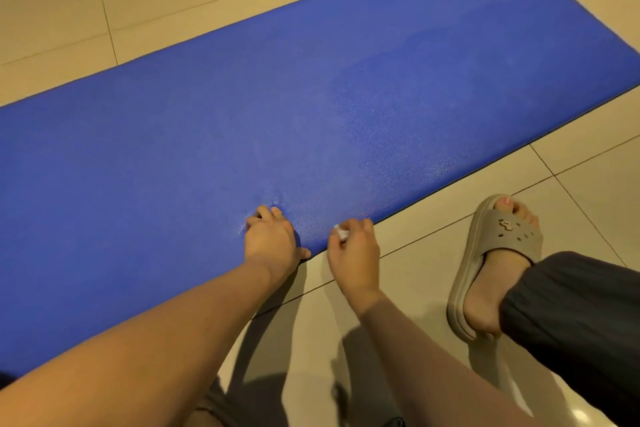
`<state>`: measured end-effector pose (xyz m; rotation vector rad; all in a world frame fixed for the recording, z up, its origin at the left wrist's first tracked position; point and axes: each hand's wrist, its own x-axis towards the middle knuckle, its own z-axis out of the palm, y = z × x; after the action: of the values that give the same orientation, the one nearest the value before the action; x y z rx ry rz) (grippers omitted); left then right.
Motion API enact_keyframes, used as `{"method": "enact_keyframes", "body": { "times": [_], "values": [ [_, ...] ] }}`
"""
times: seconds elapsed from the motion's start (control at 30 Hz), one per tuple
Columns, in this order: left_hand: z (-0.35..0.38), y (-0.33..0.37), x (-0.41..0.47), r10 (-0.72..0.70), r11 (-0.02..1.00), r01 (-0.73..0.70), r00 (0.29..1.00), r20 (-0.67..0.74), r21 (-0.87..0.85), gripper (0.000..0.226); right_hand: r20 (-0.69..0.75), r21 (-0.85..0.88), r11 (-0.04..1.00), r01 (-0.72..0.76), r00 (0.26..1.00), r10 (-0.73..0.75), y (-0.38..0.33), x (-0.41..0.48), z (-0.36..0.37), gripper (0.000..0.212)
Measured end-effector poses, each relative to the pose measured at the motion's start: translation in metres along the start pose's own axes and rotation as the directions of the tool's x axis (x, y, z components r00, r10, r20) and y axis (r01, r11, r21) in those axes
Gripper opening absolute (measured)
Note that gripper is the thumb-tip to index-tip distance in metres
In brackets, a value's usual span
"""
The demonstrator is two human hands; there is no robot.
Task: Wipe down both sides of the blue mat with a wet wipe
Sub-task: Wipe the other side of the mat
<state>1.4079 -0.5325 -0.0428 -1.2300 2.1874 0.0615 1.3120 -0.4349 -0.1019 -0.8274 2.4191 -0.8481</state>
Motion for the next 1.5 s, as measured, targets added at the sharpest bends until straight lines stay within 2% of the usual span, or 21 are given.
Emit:
{"method": "enact_keyframes", "body": {
  "times": [0.1, 0.17, 0.27, 0.3, 0.37, 0.43, 0.5, 0.6, 0.7, 0.8, 0.87, 0.93, 1.1, 1.27, 1.4, 1.5],
  "values": [
    [-0.003, -0.007, 0.003, 0.040, 0.999, -0.040, 0.999, 0.022, -0.027, 0.089, 0.133, -0.035, 0.990, 0.136, 0.983, -0.130, -0.010, -0.020, 0.015, 0.019],
    [-0.005, -0.018, 0.010, 0.052, 0.994, -0.045, 0.996, 0.069, -0.104, 0.082, 0.152, -0.054, 0.984, 0.173, 0.975, -0.163, -0.010, -0.017, 0.013, 0.016],
    [-0.009, -0.047, 0.025, 0.083, 0.965, -0.069, 0.995, 0.046, -0.251, 0.070, 0.069, 0.020, 0.997, 0.073, 0.995, -0.075, -0.002, 0.013, -0.005, 0.011],
    [-0.009, -0.057, 0.030, 0.066, 0.953, -0.060, 0.998, 0.009, -0.298, 0.074, 0.018, 0.071, 0.997, 0.006, 1.000, -0.008, 0.001, 0.029, -0.015, 0.009],
    [-0.002, -0.075, 0.037, -0.027, 0.926, 0.025, 1.000, 0.000, -0.376, 0.099, -0.069, 0.187, 0.976, -0.116, 0.989, 0.131, 0.010, 0.059, -0.035, 0.014],
    [0.008, -0.082, 0.039, -0.091, 0.910, 0.130, 0.989, 0.116, -0.393, 0.133, -0.079, 0.255, 0.940, -0.228, 0.964, 0.255, 0.017, 0.079, -0.048, 0.015],
    [0.020, -0.080, 0.042, -0.096, 0.917, 0.156, 0.979, 0.177, -0.367, 0.153, -0.075, 0.247, 0.930, -0.273, 0.951, 0.299, 0.018, 0.081, -0.046, 0.008],
    [0.022, -0.073, 0.050, -0.099, 0.921, 0.163, 0.976, 0.194, -0.353, 0.161, -0.048, 0.172, 0.963, -0.208, 0.974, 0.219, 0.007, 0.062, -0.024, 0.005],
    [0.020, -0.070, 0.052, -0.120, 0.926, 0.183, 0.972, 0.200, -0.330, 0.160, 0.086, 0.052, 0.997, -0.052, 0.995, 0.048, -0.021, 0.026, 0.006, 0.013],
    [0.021, -0.068, 0.052, -0.126, 0.927, 0.186, 0.972, 0.197, -0.325, 0.158, 0.289, 0.017, 0.993, 0.120, 0.950, -0.120, -0.042, 0.002, 0.028, 0.017],
    [0.021, -0.068, 0.052, -0.126, 0.930, 0.184, 0.973, 0.195, -0.318, 0.158, 0.347, 0.046, 0.991, 0.124, 0.929, -0.132, -0.042, 0.004, 0.028, 0.017],
    [0.019, -0.067, 0.053, -0.127, 0.933, 0.187, 0.971, 0.203, -0.309, 0.158, 0.305, 0.069, 0.993, 0.093, 0.946, -0.110, -0.034, 0.020, 0.015, 0.014],
    [0.014, -0.064, 0.054, -0.131, 0.942, 0.190, 0.967, 0.219, -0.276, 0.158, 0.036, 0.011, 1.000, -0.014, 0.999, 0.014, 0.005, 0.082, -0.045, 0.012],
    [0.013, -0.063, 0.053, -0.134, 0.947, 0.189, 0.967, 0.216, -0.260, 0.159, -0.063, -0.171, 0.980, -0.104, 0.994, 0.095, 0.024, 0.102, -0.066, 0.023],
    [0.012, -0.063, 0.052, -0.126, 0.954, 0.176, 0.970, 0.210, -0.243, 0.157, -0.090, -0.144, 0.981, -0.132, 0.989, 0.120, 0.015, 0.090, -0.050, 0.016],
    [0.012, -0.064, 0.050, -0.128, 0.959, 0.173, 0.971, 0.204, -0.224, 0.156, -0.019, -0.104, 0.991, -0.079, 0.997, 0.077, -0.006, 0.073, -0.028, 0.011]
  ]
}}
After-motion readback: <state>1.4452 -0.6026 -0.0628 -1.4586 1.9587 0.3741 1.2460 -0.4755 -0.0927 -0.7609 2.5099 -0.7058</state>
